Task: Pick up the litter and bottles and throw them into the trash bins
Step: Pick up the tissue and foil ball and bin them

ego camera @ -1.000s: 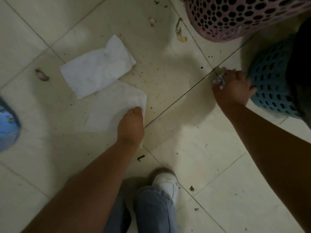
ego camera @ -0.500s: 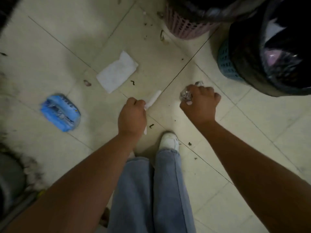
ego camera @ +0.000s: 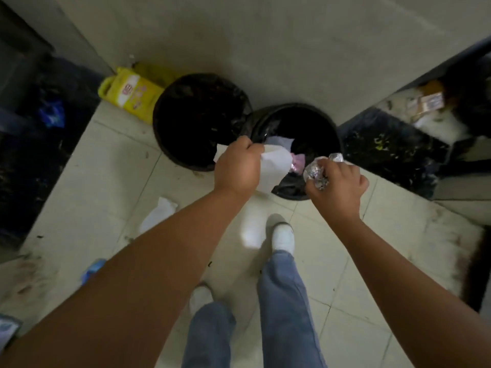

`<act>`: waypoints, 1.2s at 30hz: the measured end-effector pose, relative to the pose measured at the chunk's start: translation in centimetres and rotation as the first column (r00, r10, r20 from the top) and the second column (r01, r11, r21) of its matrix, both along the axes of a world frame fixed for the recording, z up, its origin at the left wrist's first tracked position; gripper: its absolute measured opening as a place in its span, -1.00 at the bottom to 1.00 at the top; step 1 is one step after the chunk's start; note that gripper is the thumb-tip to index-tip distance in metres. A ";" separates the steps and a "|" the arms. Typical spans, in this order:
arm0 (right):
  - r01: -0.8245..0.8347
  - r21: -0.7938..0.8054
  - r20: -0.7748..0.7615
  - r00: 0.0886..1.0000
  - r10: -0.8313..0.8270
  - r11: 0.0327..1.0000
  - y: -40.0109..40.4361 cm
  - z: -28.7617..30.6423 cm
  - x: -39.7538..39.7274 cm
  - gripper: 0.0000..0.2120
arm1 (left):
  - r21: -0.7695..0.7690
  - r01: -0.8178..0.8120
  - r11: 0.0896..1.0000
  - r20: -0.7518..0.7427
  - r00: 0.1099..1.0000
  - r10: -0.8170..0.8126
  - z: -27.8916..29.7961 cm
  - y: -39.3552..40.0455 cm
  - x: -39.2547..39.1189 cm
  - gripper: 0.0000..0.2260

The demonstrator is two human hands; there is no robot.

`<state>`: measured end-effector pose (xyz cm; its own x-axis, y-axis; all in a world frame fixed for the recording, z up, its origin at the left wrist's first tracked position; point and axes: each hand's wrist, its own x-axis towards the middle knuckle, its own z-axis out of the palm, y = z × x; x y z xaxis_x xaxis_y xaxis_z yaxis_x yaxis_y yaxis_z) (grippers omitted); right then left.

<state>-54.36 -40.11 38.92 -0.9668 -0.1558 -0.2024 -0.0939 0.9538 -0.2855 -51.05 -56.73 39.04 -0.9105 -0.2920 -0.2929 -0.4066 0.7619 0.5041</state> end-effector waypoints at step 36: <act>-0.674 -0.163 0.424 0.612 0.668 0.721 -14.7 -5.0 2.1 -0.35 | -0.283 -0.142 0.949 0.621 0.727 0.294 -3.9 -9.3 13.6 -0.50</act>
<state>-52.23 -54.83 33.87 -0.4027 -0.7203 -0.5648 -0.5817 0.6778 -0.4496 -37.41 -65.99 35.12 -0.4235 -0.5788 -0.6968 -0.7423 0.6626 -0.0993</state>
